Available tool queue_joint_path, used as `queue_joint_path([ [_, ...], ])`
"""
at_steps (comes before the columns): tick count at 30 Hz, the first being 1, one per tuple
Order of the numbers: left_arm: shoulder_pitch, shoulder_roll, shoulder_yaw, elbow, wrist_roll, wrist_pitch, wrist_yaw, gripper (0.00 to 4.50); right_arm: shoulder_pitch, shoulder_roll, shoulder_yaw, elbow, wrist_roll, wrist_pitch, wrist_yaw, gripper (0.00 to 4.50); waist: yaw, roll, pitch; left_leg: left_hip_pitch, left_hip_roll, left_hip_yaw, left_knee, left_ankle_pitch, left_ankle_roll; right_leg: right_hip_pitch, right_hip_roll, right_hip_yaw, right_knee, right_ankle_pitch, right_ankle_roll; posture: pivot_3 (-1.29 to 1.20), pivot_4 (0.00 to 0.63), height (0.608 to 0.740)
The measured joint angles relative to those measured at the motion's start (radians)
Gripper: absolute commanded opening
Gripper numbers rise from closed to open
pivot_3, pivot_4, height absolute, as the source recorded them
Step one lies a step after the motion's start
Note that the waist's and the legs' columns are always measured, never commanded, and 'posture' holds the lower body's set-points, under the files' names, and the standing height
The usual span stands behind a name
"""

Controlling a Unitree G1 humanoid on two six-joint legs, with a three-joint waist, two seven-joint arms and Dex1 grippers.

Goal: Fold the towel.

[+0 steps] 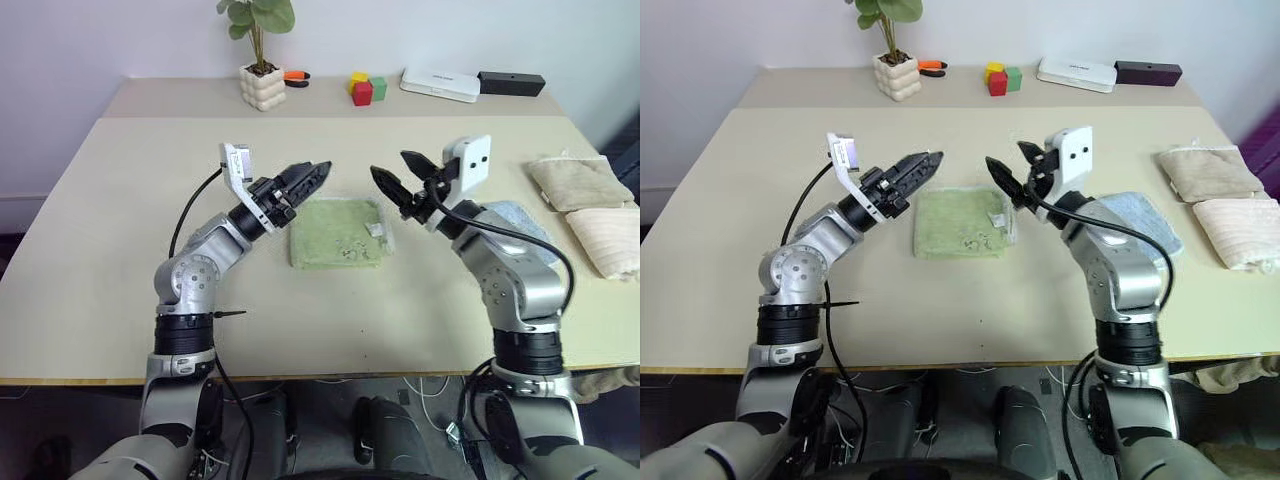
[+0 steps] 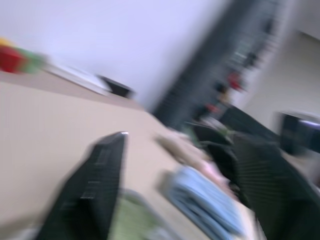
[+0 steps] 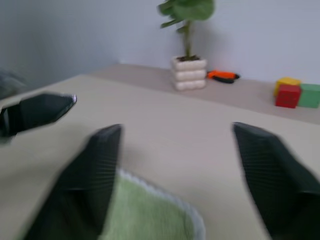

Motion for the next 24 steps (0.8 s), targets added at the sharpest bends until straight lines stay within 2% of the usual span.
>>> queue_joint_path([
  [4,0.01,-0.044,-0.034,0.018,0.068,-0.05,0.046,0.15,0.0,0.098,0.037,0.031,-0.039,0.017,-0.112,0.17,0.0,0.0,0.0,0.0,0.0,0.0,0.0,0.0,0.0,0.0,0.0,0.0,0.0,0.0,0.0,0.0,0.15,0.74],
  [5,0.019,-0.054,-0.056,0.019,0.091,-0.061,0.051,0.07,0.0,0.12,0.045,0.042,-0.053,0.02,-0.142,0.07,0.0,0.0,0.0,0.0,0.0,0.0,0.0,0.0,0.0,0.0,0.0,0.0,0.0,0.0,0.0,0.0,0.15,0.74],
  [12,0.029,-0.134,-0.135,0.126,0.203,-0.1,0.131,0.07,0.036,0.229,0.142,0.131,-0.16,-0.02,-0.255,0.07,-0.004,0.0,0.0,0.0,0.0,0.0,-0.001,0.0,0.0,0.0,0.001,0.0,0.0,0.0,0.0,0.0,0.15,0.74],
  [17,0.015,-0.106,-0.154,0.26,0.317,-0.115,0.197,0.07,0.068,0.289,0.073,0.277,-0.147,-0.036,-0.303,0.07,-0.007,0.0,0.0,0.0,0.0,0.0,-0.001,0.0,0.0,-0.001,0.001,0.0,0.0,0.0,0.0,0.0,0.15,0.74],
  [24,-0.008,-0.095,-0.168,0.292,0.359,-0.128,0.211,0.07,0.076,0.249,0.052,0.31,-0.141,-0.087,-0.29,0.07,-0.006,0.0,-0.002,0.004,0.001,0.0,-0.001,0.0,0.0,0.003,0.001,0.0,0.0,0.0,0.0,0.0,0.15,0.74],
])
